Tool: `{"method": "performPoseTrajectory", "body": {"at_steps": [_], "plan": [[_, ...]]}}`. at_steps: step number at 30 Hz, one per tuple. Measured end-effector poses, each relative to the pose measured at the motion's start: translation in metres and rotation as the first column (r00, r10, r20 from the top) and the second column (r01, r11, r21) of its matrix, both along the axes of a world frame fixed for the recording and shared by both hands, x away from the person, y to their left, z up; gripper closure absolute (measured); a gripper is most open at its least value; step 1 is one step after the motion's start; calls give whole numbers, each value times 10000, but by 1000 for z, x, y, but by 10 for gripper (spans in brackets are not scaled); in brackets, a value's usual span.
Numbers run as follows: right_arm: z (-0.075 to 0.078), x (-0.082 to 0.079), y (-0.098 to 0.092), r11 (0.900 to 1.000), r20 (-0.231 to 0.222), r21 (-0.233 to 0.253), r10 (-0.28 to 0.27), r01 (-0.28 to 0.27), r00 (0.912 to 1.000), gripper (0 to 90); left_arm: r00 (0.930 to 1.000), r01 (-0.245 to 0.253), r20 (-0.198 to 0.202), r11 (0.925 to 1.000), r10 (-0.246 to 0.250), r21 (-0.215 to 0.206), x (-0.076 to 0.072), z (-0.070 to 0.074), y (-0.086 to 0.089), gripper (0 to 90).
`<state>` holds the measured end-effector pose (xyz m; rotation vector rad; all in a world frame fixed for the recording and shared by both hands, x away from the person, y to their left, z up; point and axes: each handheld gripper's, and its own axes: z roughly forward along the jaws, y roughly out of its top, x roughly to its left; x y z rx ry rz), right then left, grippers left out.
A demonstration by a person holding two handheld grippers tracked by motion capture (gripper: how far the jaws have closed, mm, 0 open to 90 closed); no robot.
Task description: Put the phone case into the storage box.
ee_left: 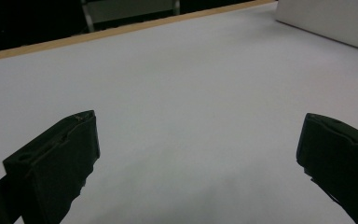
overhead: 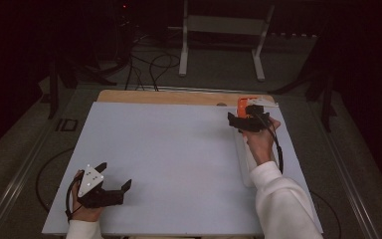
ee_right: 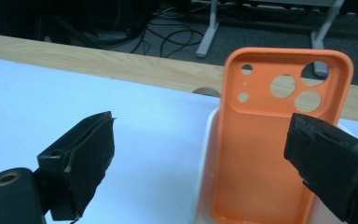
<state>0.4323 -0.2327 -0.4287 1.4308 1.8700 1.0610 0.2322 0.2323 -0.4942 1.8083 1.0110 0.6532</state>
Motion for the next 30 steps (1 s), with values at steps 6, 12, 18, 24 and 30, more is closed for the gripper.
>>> {"method": "performPoseTrajectory", "body": {"at_steps": [6,12,18,24,30], "plan": [[2,-12,2,9993,-33,193,313,-313,9995,83,10000,1,12,10000,-1,-7,0,0,1,0],[4,-27,6,9968,-61,402,690,-687,9976,83,10000,13,2,10000,-13,2,0,0,0,0],[7,-42,11,9931,81,382,1109,-1112,9938,84,10000,21,-18,10000,-21,-2,0,0,0,0],[7,-58,16,9888,176,458,1410,-1417,9898,86,10000,22,-25,10000,-22,19,0,0,0,0],[5,-75,17,9834,354,699,1654,-1675,9856,96,10000,27,-13,10000,-27,24,0,1,-1,0]]}}
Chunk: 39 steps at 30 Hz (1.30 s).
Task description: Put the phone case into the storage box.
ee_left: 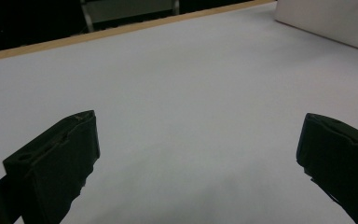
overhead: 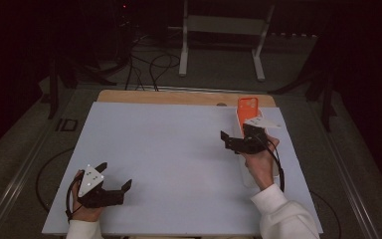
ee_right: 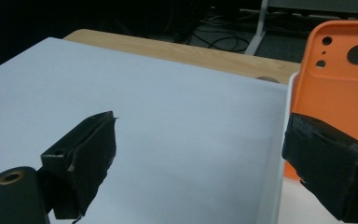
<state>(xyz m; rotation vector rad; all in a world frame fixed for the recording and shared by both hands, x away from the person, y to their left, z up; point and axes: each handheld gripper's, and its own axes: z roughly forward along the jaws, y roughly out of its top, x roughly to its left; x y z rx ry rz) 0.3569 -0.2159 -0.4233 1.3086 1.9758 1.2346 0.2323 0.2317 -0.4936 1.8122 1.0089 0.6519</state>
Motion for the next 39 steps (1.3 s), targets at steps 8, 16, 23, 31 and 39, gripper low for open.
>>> {"method": "performPoseTrajectory", "body": {"at_steps": [8,16,23,31,39], "plan": [[-4,-24,-3,9992,208,285,280,-286,9994,96,10000,-7,6,10000,7,-11,0,0,0,0],[-7,-53,-3,9965,670,340,734,-758,9951,95,10000,34,36,10000,-34,-48,0,2,-1,0],[-16,-76,-5,9921,1200,381,1144,-1197,9862,91,9999,131,110,9999,-130,-92,-1,5,-2,0],[-30,-90,-17,9896,1563,516,1251,-1346,9798,91,9997,180,192,9996,-176,-204,-1,8,-1,0],[-41,-101,-24,9855,1751,739,1378,-1526,9748,91,9995,237,215,9995,-232,-219,0,9,-2,0]]}}
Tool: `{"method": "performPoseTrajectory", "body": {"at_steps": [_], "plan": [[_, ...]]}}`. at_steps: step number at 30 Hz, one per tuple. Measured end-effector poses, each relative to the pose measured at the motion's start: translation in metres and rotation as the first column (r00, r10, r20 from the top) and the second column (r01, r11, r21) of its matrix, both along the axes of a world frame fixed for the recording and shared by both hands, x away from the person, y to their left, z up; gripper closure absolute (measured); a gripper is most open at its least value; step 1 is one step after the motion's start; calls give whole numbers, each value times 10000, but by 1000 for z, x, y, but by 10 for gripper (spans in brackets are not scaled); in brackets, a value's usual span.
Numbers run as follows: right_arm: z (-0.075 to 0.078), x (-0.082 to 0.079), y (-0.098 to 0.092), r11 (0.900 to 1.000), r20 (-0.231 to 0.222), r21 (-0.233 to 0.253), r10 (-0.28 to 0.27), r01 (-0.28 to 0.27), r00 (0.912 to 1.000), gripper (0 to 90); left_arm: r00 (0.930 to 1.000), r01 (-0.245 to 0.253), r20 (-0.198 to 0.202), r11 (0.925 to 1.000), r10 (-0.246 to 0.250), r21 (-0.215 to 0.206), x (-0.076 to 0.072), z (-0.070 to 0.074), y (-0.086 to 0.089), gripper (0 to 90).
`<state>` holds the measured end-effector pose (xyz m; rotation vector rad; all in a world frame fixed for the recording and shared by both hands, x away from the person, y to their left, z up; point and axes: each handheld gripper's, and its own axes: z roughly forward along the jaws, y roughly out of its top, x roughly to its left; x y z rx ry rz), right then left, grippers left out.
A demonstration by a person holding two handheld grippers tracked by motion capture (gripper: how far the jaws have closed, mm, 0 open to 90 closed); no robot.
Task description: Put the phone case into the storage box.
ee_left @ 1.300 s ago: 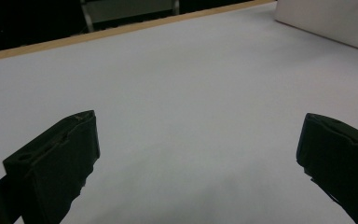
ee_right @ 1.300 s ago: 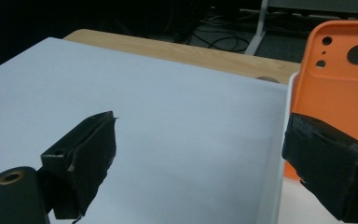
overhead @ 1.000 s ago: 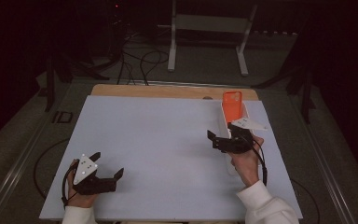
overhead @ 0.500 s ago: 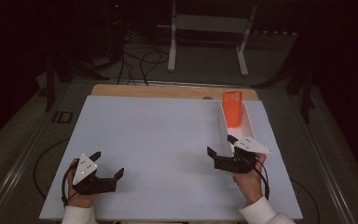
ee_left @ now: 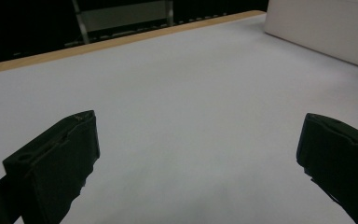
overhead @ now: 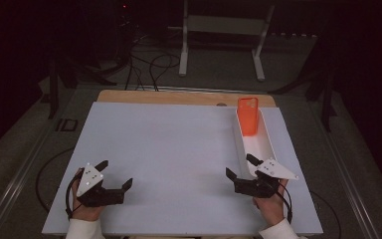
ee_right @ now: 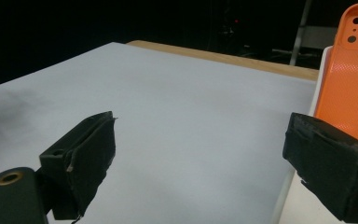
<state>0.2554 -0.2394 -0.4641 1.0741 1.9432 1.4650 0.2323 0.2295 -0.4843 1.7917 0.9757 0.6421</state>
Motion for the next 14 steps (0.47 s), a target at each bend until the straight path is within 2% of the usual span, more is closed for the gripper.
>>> {"method": "performPoseTrajectory", "body": {"at_steps": [14], "plan": [[-3,-4,-8,9999,148,160,-47,45,9999,91,10000,48,-24,10000,-48,66,-1,-2,-1,0]]}}
